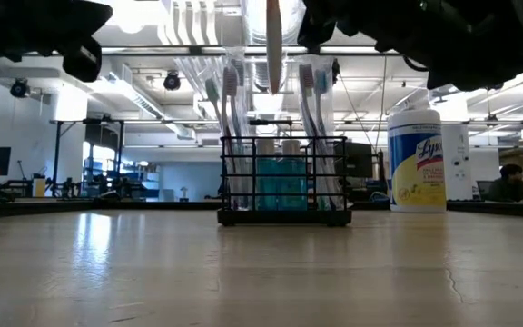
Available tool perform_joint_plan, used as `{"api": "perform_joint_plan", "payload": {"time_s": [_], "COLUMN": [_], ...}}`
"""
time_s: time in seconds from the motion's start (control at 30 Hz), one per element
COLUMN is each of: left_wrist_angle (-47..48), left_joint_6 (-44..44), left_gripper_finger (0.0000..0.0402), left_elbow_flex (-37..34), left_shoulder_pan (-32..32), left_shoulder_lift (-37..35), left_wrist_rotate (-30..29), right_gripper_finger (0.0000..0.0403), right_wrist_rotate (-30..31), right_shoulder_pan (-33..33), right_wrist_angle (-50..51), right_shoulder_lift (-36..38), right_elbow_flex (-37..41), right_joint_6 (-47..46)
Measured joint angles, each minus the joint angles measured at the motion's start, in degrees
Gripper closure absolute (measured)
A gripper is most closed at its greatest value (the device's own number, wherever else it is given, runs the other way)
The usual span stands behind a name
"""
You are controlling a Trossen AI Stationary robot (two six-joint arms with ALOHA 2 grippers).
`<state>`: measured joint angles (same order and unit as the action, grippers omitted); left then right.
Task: Pick & Place toothbrushing station
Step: Put the orange toothbrush into the black organizer
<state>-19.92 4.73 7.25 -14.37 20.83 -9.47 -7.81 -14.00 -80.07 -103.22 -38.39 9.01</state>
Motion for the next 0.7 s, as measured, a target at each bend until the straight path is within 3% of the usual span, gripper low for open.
{"api": "perform_joint_plan", "payload": {"time_s": [0.13, 0.3, 0.47, 0.7], "left_wrist_angle": [-8.58, -10.15, -9.52, -9.87], "left_joint_6": [-0.08, -2.35, -3.9, -4.65], "left_gripper_finger": [0.0391, 0.0358, 0.0292, 0.0195], "left_elbow_flex": [0.01, 3.8, 9.57, 18.84], "left_shoulder_pan": [0.0, 0.0, -0.02, 0.0], "left_shoulder_lift": [8.16, 17.59, 25.7, 32.51], "left_wrist_rotate": [-1.35, -1.43, -1.97, -5.97], "right_gripper_finger": [0.0385, 0.0385, 0.0385, 0.0385], "right_wrist_rotate": [-0.42, -1.74, -10.21, -10.23], "right_shoulder_pan": [0.69, 3.69, 6.02, 6.13], "right_wrist_angle": [0.11, 0.17, 0.65, 6.1], "right_shoulder_lift": [0.0, 0.37, -0.45, -1.18], "right_elbow_flex": [0.66, 0.05, -2.1, -5.48], "right_joint_6": [-0.06, -5.8, -11.58, -11.67]}}
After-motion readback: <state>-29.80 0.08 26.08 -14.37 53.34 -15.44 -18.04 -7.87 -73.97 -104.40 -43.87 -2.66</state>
